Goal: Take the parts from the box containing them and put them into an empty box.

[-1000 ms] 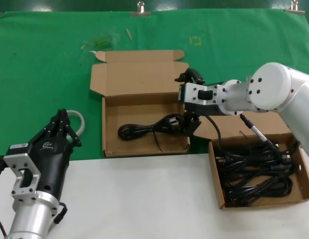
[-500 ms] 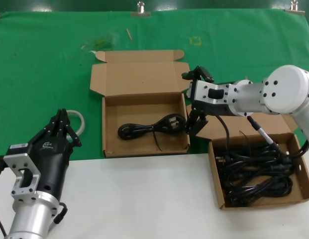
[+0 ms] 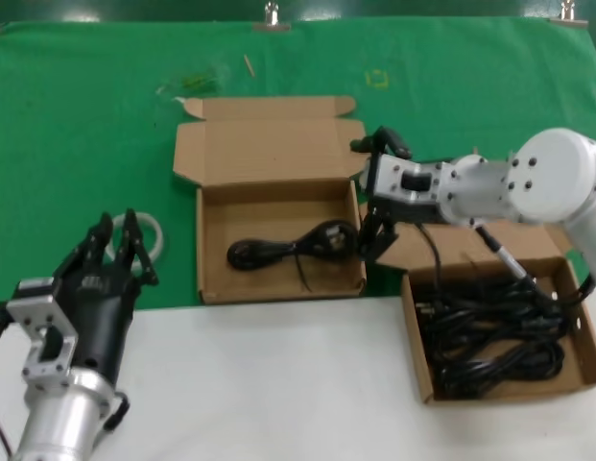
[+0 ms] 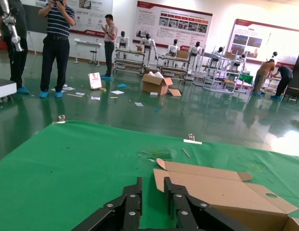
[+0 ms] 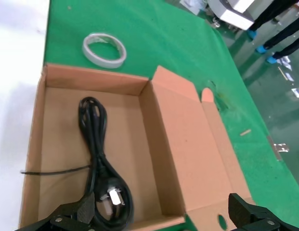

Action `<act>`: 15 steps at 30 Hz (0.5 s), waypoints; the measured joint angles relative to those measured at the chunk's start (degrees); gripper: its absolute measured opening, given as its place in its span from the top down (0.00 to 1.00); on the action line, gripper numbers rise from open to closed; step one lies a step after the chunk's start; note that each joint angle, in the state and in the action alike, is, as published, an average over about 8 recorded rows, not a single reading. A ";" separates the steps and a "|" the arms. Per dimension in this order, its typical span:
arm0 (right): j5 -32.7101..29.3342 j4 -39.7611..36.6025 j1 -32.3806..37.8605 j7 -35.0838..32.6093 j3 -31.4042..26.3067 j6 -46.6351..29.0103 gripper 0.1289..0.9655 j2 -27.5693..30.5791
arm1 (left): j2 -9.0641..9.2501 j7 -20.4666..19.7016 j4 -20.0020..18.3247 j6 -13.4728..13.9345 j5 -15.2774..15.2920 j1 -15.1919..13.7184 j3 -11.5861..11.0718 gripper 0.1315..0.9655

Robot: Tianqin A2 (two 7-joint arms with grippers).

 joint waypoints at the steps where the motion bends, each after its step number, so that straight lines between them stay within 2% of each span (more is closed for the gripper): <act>1: 0.22 0.25 -0.32 0.00 0.19 0.25 0.00 0.00 | 0.00 0.00 0.00 0.00 0.00 0.00 0.00 0.88; 5: 1.58 1.81 -2.30 0.03 1.35 1.79 0.00 0.01 | 0.01 0.00 0.00 0.00 0.00 0.00 0.00 0.88; 15: 6.33 7.29 -9.24 0.13 5.45 7.20 0.00 0.06 | 0.01 0.00 0.00 0.00 0.00 0.00 0.00 0.69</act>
